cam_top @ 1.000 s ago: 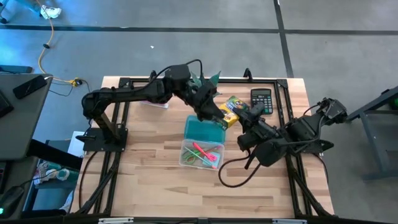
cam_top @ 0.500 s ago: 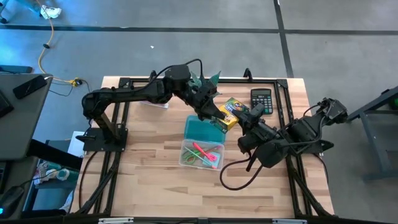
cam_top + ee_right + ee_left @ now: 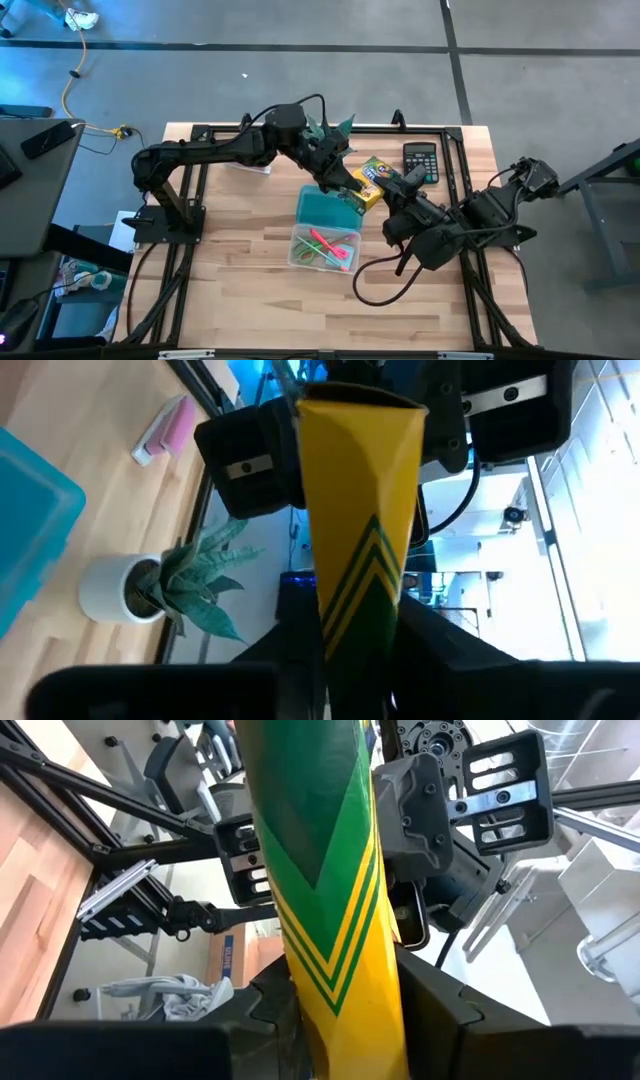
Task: Pack school essentials
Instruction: Put the yellow crayon pack into the blue supply box
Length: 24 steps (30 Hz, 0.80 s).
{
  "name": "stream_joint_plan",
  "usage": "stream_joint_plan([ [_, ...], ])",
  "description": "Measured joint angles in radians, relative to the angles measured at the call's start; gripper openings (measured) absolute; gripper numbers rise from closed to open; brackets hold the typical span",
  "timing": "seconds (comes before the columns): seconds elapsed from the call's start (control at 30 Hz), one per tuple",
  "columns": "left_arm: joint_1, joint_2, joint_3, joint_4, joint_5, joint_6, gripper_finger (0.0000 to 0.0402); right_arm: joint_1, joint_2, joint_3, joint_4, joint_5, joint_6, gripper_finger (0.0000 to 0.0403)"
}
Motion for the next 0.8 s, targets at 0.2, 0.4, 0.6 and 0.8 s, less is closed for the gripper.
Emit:
stream_joint_plan([
  [0.2, 0.002, 0.0, 0.0, 0.002, -0.007, 0.009, 0.0112, 0.0, 0.0, 0.0, 0.005, -0.006, 0.08, 0.0111],
  [0.4, 0.024, 0.0, 0.0, 0.002, 0.004, 0.011, 0.0112, 0.002, 0.001, 0.0, 0.008, -0.002, 0.125, 0.0167],
  [0.6, 0.056, 0.0, 0.0, 0.002, 0.02, 0.01, 0.0112, 0.015, 0.001, 0.0, 0.023, 0.059, 0.123, 0.0206],
  [0.8, 0.086, 0.0, 0.0, 0.001, 0.026, 0.034, 0.0112, 0.027, 0.001, 0.0, 0.025, 0.063, 0.131, 0.0213],
])
